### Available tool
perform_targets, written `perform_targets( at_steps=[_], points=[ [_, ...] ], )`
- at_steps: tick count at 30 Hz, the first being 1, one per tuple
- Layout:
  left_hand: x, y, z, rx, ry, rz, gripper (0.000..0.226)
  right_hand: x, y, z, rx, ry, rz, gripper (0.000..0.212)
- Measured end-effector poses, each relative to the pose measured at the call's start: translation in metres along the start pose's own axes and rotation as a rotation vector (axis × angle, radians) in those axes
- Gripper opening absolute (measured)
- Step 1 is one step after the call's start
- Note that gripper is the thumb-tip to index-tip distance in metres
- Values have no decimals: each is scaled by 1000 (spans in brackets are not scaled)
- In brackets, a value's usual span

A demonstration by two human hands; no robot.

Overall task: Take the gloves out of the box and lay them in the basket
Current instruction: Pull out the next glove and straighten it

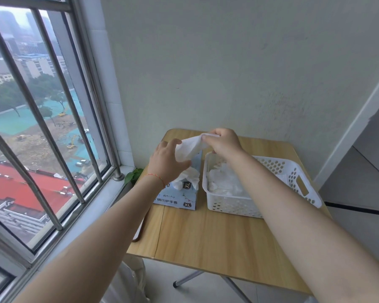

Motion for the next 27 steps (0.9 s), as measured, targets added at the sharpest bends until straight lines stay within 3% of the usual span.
perform_targets(
  at_steps=[2,4,7,9,11,13,17,19,22,25,27],
  points=[
    [-6,-6,2,-51,46,-13,75,-3,1,-3,61,-31,-132,18],
    [-9,-11,4,-118,98,-31,71,-5,4,-6,90,-52,-234,19],
    [-8,-15,5,-196,101,-172,17,-7,9,-8,100,-55,-310,23],
    [-6,-16,4,-300,76,-353,32,-9,12,-7,82,-56,-315,27],
    [-4,-13,0,-410,114,-433,30,-10,12,-6,42,-63,-316,20],
    [-3,-5,-6,-412,130,-304,17,-10,11,-3,-29,-77,-336,11],
    [14,23,-5,17,116,361,40,-10,9,6,-235,-77,-368,13],
    [32,32,0,-82,109,709,39,-13,8,10,-317,-58,-374,12],
    [47,32,4,-284,111,668,25,-18,4,15,-379,-50,-406,12],
    [51,31,4,-131,173,676,9,-17,7,20,-430,-59,-380,34],
    [51,32,5,-11,250,798,8,-13,13,26,-521,-80,-292,34]
  ],
)
Point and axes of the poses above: each hand's wrist, its own z-axis away from the middle knuckle, its own y-axis out of the back of the hand, x = y × z, the point moved 1 cm from there along -z, towards the middle knuckle, and after that the axes turned 9 degrees about z, right-handed, at the moved point
